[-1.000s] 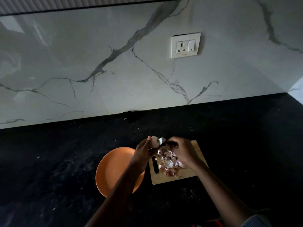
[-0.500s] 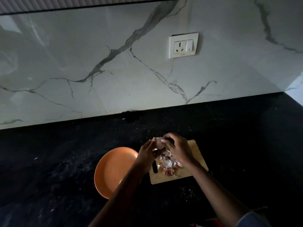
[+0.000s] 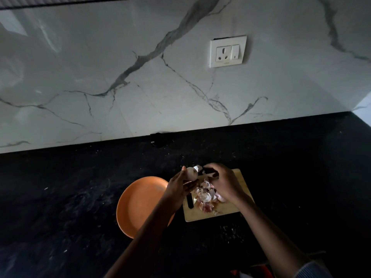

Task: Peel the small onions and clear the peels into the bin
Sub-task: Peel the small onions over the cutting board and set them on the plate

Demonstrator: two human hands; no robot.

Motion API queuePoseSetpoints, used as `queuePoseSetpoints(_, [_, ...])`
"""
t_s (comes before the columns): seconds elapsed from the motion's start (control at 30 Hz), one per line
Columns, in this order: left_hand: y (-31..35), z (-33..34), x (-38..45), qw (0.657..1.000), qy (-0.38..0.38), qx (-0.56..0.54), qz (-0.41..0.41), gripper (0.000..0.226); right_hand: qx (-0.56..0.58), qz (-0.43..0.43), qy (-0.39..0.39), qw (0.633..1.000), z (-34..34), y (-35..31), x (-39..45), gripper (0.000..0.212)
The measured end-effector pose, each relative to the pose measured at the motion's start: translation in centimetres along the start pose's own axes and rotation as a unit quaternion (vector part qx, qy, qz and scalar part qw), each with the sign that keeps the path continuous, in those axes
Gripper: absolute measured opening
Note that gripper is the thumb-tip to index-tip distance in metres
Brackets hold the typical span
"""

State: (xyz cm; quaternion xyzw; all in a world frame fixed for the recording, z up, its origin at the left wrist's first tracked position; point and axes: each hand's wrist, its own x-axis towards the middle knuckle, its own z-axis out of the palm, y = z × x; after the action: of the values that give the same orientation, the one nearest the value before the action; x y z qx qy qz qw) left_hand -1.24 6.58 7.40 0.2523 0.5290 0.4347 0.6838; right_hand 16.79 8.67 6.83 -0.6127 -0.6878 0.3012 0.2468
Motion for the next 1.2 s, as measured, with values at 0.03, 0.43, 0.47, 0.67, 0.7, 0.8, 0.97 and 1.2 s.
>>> queuePoseSetpoints(0.03, [-0.1, 0.0, 0.2, 1.000, 0.005, -0.005, -0.011, 0.045, 0.044, -0.007, -0.003, 0.999, -0.1, -0.4, -0.1, 0.034])
queuePoseSetpoints(0.43, [0.4, 0.2, -0.2, 0.998, -0.040, 0.043, 0.001, 0.043, 0.101, -0.081, 0.042, 0.991, 0.0, -1.5, 0.0, 0.011])
queuePoseSetpoints(0.47, [0.4, 0.2, -0.1, 0.998, -0.042, 0.042, 0.002, 0.043, 0.097, -0.080, 0.044, 0.991, 0.1, -1.4, 0.0, 0.012])
queuePoseSetpoints(0.67, [0.5, -0.1, 0.2, 0.999, -0.022, -0.028, -0.032, 0.049, 0.090, 0.081, -0.004, 0.993, -0.1, -0.3, 0.3, 0.035])
queuePoseSetpoints(0.7, [0.5, -0.3, 0.3, 0.998, -0.026, -0.037, -0.036, 0.048, 0.045, 0.086, -0.023, 0.995, -0.2, 0.1, 0.2, 0.037])
queuePoseSetpoints(0.8, [0.4, -0.8, 0.6, 0.997, -0.031, -0.050, -0.044, 0.044, 0.035, 0.079, -0.029, 0.996, -0.8, 0.4, -0.1, 0.036])
queuePoseSetpoints(0.97, [0.2, -0.5, 0.8, 0.999, -0.042, -0.002, -0.020, 0.041, 0.110, 0.049, -0.003, 0.993, -1.1, -0.8, -0.4, 0.009])
queuePoseSetpoints(1.2, [0.0, -0.6, 0.0, 0.995, -0.043, 0.063, 0.059, 0.035, 0.089, -0.020, -0.123, 0.988, -0.2, -1.6, -0.9, 0.073])
